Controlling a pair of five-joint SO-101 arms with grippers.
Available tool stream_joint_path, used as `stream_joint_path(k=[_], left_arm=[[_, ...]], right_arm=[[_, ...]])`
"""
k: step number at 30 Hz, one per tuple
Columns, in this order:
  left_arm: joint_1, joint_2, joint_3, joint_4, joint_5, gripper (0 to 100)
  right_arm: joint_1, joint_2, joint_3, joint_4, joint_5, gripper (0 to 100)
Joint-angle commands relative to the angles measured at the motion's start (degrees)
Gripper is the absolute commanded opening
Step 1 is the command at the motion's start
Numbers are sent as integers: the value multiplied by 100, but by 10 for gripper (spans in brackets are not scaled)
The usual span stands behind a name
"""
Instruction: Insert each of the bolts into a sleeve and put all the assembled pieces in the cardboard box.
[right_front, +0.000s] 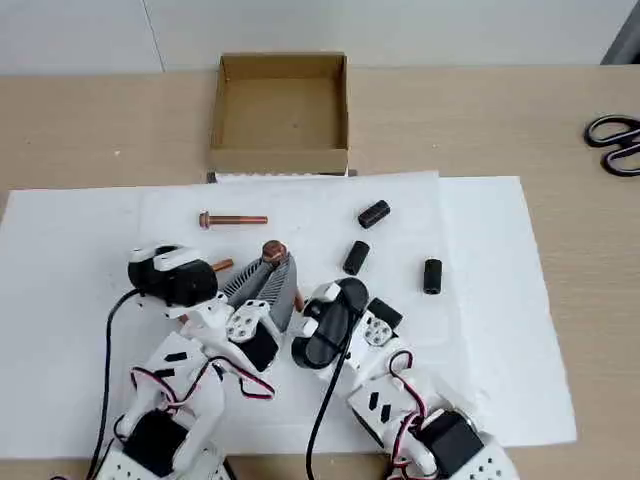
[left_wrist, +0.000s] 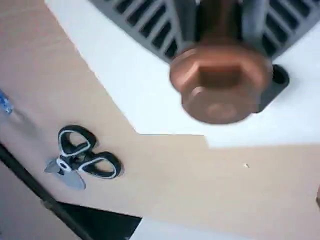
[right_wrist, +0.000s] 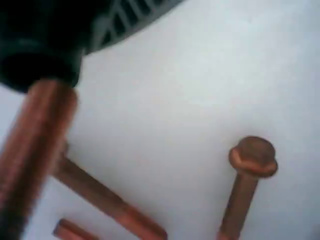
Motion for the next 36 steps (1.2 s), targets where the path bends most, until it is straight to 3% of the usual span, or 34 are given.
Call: stream_joint_path(k=[1,24,36], left_arm=[[18,-62,-31,-158,18,6],[18,-62,154,-167,273,6],[9,-70,110,88,273,6]], right_arm=[[-31,-84,-79,-127,18,2],[-330,-84,-97,-127,-255,2],[-48,-84,-404,-127,-229,2]])
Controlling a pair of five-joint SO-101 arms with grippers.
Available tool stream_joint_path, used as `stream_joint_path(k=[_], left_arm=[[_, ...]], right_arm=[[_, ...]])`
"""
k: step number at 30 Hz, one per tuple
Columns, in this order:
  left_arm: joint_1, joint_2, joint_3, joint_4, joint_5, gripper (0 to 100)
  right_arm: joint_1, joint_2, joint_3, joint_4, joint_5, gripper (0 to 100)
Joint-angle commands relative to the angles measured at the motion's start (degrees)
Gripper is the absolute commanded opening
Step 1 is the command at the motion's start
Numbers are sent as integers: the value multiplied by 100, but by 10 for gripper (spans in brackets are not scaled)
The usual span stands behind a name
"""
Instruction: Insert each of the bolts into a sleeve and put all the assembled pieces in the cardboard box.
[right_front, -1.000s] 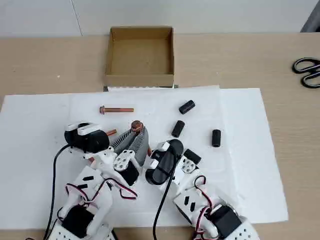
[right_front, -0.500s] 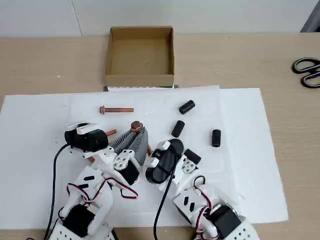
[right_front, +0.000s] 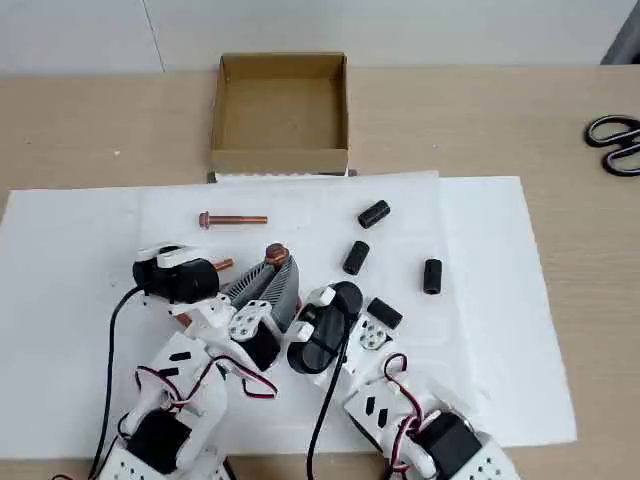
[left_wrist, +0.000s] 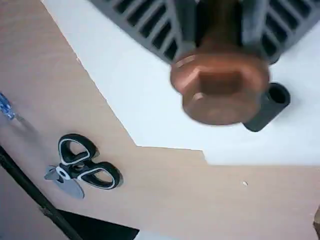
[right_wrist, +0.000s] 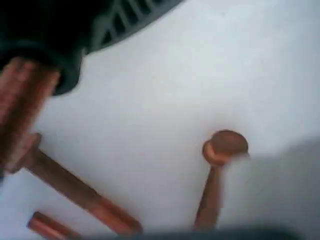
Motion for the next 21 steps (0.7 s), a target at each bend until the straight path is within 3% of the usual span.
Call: stream_joint_path(k=[1,9,21], left_arm=[[-18,-62,-127,220,0,6],[519,-62,-532,1231,-18,6],[677,-53,-497,1574,-352,6]], right_arm=[[189,-92,-404,-127,-53,2],[242,-92,-484,-136,-53,2],[242,-92,-703,-127,132,2]])
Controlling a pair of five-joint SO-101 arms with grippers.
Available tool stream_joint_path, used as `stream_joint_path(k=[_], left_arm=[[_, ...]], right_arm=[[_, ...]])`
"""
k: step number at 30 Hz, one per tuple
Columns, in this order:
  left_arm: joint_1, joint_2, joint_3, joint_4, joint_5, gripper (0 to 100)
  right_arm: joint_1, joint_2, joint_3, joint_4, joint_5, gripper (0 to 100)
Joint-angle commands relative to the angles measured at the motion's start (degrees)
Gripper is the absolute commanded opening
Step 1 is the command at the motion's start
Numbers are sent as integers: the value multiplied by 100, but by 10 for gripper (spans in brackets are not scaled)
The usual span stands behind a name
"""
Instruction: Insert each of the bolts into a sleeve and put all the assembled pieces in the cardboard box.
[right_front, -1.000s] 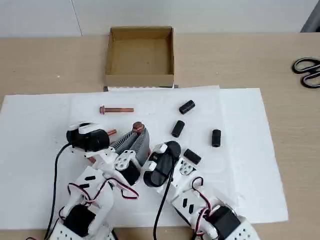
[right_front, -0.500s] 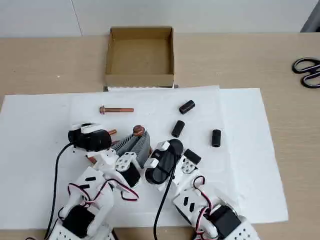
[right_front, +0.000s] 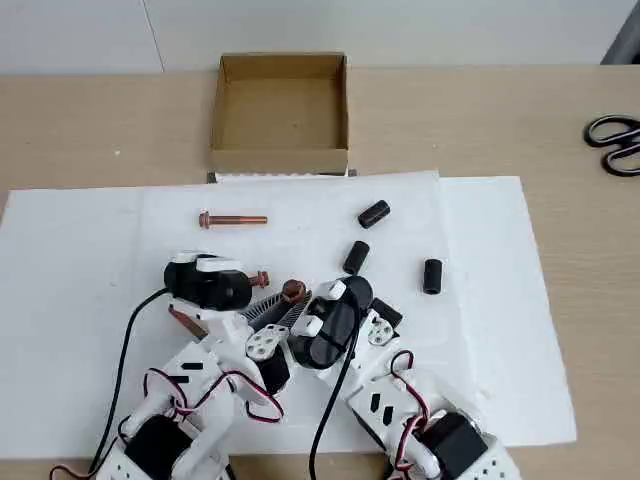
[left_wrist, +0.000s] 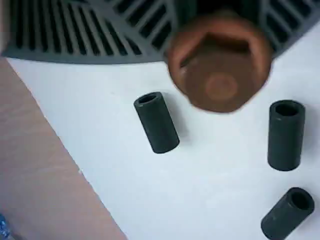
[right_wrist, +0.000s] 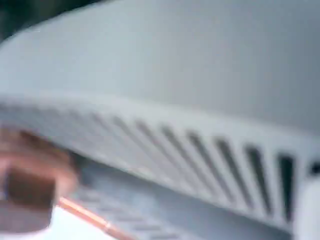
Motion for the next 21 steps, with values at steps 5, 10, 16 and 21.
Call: stream_joint_path(k=[5,10,16,21], left_arm=[[316,-44,-233,774,-255,6],[343,-44,-233,835,-264,6],[343,-44,40,809,-633,7],[325,-44,57,809,-659,17]], right_arm=[[101,-92,-545,-136,308,2],[101,-92,-545,-163,308,2],[101,-84,-510,-374,316,2],[101,-84,-510,-374,316,2]])
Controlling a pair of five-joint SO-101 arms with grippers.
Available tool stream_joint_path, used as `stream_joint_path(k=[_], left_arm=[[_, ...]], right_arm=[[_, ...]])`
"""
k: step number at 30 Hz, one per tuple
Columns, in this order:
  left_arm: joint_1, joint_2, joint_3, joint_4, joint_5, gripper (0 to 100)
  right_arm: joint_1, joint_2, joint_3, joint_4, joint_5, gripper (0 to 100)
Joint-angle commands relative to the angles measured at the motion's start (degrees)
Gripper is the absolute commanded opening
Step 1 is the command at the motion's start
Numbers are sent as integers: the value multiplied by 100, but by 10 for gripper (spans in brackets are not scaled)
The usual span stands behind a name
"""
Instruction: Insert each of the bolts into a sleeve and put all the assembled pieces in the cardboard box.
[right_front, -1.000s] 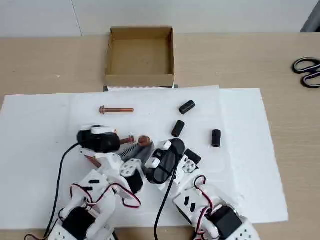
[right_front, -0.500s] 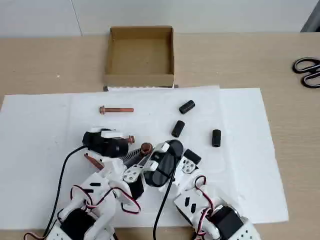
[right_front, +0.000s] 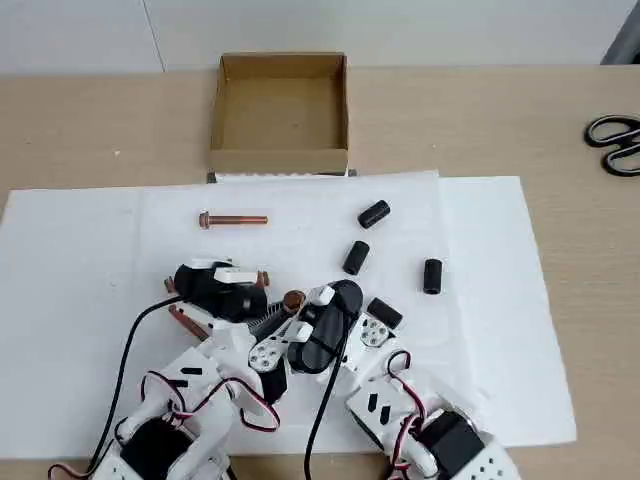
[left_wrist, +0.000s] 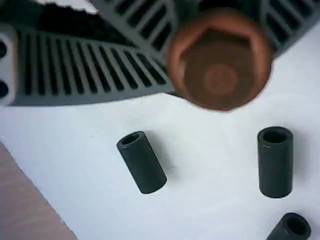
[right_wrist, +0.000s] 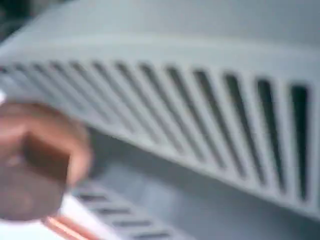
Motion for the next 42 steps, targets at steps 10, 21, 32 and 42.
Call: stream_joint_path(k=[10,21,32,42], left_arm=[[62,9,189,202,-62,212],[53,9,-418,176,-79,214],[-404,18,-919,18,-246,214],[-1143,9,-936,-9,-484,0]], right_arm=[[110,-101,-527,-338,53,2],[110,-101,-290,-338,35,2],[330,-101,-176,-338,26,2],[453,-101,-167,-347,9,2]])
